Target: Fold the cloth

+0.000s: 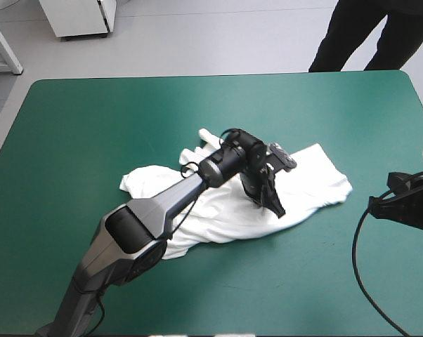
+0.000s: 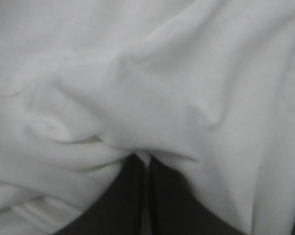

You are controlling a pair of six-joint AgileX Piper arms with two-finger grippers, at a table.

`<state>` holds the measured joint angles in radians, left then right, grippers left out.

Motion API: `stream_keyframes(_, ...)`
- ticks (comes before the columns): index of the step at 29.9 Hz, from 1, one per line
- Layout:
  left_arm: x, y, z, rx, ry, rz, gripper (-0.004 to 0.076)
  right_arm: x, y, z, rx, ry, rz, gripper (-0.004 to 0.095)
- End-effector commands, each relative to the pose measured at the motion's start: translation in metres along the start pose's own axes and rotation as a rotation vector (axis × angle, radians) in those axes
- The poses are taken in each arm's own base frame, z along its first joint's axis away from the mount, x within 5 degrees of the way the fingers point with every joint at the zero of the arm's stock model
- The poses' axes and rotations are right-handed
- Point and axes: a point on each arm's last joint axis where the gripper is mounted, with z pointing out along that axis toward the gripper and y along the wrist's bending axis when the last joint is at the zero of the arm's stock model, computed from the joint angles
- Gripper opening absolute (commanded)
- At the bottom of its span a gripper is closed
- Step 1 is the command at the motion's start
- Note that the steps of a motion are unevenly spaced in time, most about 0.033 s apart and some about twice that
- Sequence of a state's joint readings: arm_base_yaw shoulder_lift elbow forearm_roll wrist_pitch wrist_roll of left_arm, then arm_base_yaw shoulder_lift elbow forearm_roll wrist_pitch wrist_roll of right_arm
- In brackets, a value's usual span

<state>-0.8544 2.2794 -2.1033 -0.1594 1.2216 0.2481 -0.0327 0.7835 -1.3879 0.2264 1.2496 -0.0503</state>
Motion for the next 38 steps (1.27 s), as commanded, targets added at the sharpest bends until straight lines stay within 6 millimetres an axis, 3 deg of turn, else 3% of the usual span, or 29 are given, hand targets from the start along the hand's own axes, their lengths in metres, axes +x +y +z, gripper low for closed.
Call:
stream_keyframes(1, -0.011, -0.048, -0.033, 0.048, -0.08, 0.074, -0.0022, -0.006, 0.002, -0.004, -0.007, -0.023, -0.012, -0.0017)
stream_keyframes(6, -0.01, -0.084, -0.029, 0.077, -0.046, 0.142, -0.0022, -0.006, 0.002, -0.004, -0.007, -0.023, -0.012, -0.0017)
stream_keyframes(10, -0.011, -0.089, -0.029, 0.075, -0.051, 0.158, -0.0022, -0.006, 0.002, -0.004, -0.007, -0.023, -0.012, -0.0017)
stream_keyframes(13, -0.011, -0.082, -0.033, 0.043, -0.054, 0.158, -0.0009, -0.006, 0.002, -0.004, -0.007, -0.023, -0.012, -0.0017)
stream_keyframes(16, -0.012, -0.076, -0.043, 0.027, -0.06, 0.154, 0.0085, -0.006, 0.002, -0.004, -0.007, -0.023, -0.012, -0.0017)
stream_keyframes(18, -0.016, -0.074, -0.054, 0.03, -0.097, 0.136, 0.0199, -0.006, 0.002, -0.004, -0.007, -0.023, -0.012, -0.0017)
stream_keyframes(22, -0.023, -0.073, -0.092, 0.004, -0.21, 0.104, 0.0446, -0.006, 0.002, -0.004, -0.007, -0.023, -0.012, -0.0017)
stream_keyframes(24, -0.025, -0.072, -0.114, -0.032, -0.268, 0.081, 0.052, -0.006, 0.002, -0.004, -0.007, -0.023, -0.012, -0.0017)
stream_keyframes(31, -0.009, -0.057, -0.193, -0.136, -0.432, -0.038, 0.0489, -0.006, 0.001, -0.004, 0.005, -0.022, -0.016, -0.0017)
stream_keyframes(38, 0.041, 0.005, -0.236, -0.225, -0.425, -0.207, 0.0433, -0.005, 0.0, -0.006, 0.015, -0.026, -0.02, -0.0017)
